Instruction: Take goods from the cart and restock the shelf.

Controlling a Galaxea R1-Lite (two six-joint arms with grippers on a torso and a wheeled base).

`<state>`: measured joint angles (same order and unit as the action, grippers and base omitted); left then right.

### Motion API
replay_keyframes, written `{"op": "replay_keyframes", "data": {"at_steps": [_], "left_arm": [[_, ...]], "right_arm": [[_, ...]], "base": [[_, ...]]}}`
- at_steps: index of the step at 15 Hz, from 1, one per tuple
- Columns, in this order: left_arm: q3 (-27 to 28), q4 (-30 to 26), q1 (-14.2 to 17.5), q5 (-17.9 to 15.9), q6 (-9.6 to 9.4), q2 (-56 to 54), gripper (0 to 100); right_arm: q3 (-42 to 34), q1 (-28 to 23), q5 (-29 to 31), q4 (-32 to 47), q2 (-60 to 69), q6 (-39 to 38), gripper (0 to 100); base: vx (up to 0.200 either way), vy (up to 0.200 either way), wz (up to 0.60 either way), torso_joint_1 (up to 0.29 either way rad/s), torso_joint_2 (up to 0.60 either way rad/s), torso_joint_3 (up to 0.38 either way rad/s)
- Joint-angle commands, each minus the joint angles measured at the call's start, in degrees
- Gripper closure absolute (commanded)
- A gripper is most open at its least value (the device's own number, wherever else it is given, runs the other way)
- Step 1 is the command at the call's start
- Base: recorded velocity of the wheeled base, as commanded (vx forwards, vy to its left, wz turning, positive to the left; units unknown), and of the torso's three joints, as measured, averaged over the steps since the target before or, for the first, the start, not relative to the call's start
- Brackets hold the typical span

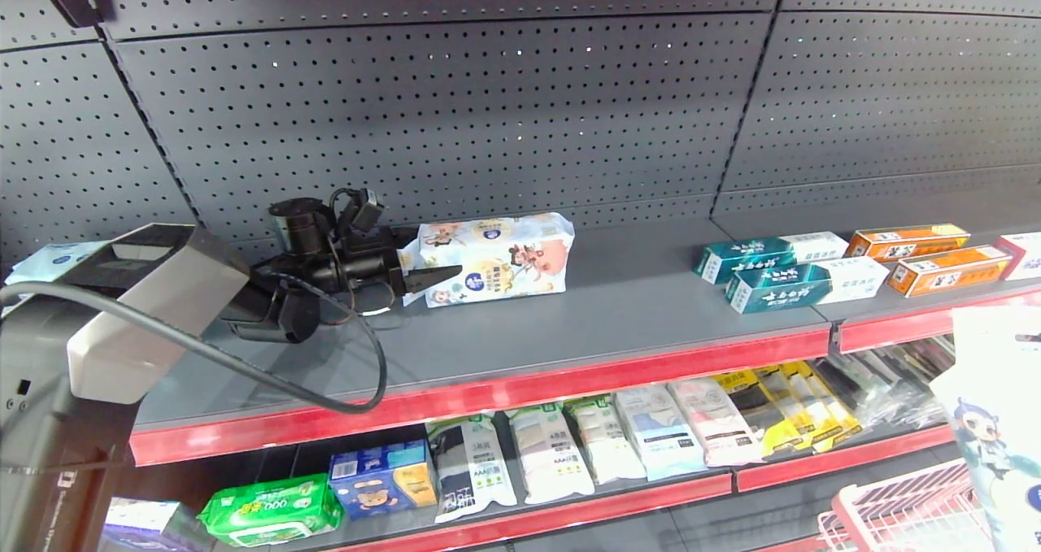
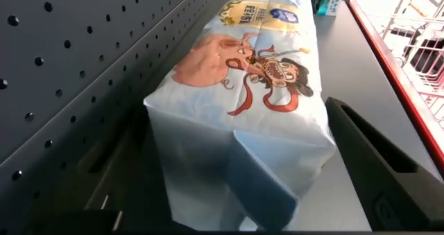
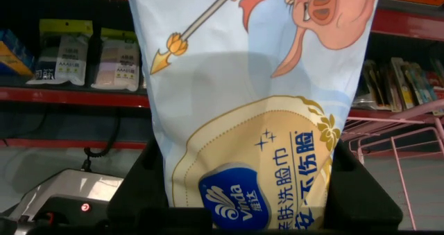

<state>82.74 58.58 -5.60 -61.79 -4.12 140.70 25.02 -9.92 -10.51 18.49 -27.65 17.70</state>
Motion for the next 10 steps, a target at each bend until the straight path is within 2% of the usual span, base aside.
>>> {"op": "replay_keyframes", "data": {"at_steps": [1,3,4,10], "left_arm": [[0.06,0.05,-0.12,0.09,-0.01,0.18,0],[0.14,0.05,-0.64,2.91,-0.01,0.18,0],[0.14,0.31,-0.73,3.52,-0.01,0.54,100],[-0.03,0.49,-1.08,3.26,-0.10,0.54,100]], "right_arm": [[0.03,-0.01,-0.04,0.05,0.84,-0.03,100],[0.12,-0.01,-0.13,-0.04,0.40,0.05,100],[0.12,-0.01,-0.04,-0.04,0.40,0.05,100],[0.03,-0.01,-0.04,-0.04,0.14,0.05,100]], "base": [[0.000,0.000,0.00,0.000,0.00,0.000],[0.000,0.000,0.00,0.000,0.00,0.000],[0.000,0.000,0.00,0.000,0.00,0.000],[0.000,0.000,0.00,0.000,0.00,0.000]]}}
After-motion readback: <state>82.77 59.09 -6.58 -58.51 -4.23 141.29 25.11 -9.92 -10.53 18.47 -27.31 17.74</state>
